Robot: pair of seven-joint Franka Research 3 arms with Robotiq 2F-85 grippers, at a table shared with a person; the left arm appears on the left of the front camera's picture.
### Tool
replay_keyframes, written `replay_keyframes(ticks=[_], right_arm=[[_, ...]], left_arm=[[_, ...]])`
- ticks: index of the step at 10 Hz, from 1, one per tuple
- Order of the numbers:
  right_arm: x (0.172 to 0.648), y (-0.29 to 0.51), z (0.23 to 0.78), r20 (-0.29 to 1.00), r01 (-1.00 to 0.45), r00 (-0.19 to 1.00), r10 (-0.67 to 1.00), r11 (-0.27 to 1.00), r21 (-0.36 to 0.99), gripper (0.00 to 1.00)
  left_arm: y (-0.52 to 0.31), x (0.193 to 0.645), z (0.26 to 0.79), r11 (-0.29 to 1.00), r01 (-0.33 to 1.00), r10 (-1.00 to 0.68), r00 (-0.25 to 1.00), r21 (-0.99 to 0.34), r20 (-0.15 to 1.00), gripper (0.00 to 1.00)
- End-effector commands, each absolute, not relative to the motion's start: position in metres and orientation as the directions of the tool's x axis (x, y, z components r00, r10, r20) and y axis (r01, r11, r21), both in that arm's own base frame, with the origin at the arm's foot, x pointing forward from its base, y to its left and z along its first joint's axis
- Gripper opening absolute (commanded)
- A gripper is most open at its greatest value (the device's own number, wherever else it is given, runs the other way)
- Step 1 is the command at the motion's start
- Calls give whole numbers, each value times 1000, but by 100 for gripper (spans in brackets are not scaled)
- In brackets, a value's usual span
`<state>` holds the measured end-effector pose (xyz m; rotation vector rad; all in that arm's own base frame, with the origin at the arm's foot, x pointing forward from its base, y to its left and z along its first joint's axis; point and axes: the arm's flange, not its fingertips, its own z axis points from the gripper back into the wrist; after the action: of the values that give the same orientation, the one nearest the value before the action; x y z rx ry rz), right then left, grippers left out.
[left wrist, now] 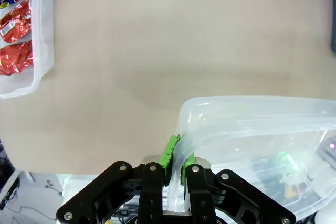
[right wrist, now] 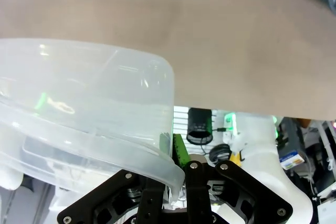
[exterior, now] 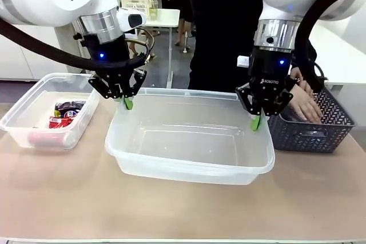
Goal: Sort the waste into each basket.
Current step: Pick up the Organizing box on the right side of the table and lift it, then offer the picked Organizing box to the human.
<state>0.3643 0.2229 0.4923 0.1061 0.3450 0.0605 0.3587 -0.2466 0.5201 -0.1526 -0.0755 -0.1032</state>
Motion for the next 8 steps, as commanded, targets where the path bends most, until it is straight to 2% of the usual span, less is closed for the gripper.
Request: replay_keyframes(ticks=[1, 8], right_arm=[[359, 224, 497, -350, -62, 931, 100, 991, 117, 0], [359, 224, 497, -350, -62, 931, 100, 991, 117, 0]], left_arm=[[-246, 357, 529, 985, 85, -70, 992, -151, 101, 0], [-246, 357, 529, 985, 85, -70, 992, -151, 101, 0]])
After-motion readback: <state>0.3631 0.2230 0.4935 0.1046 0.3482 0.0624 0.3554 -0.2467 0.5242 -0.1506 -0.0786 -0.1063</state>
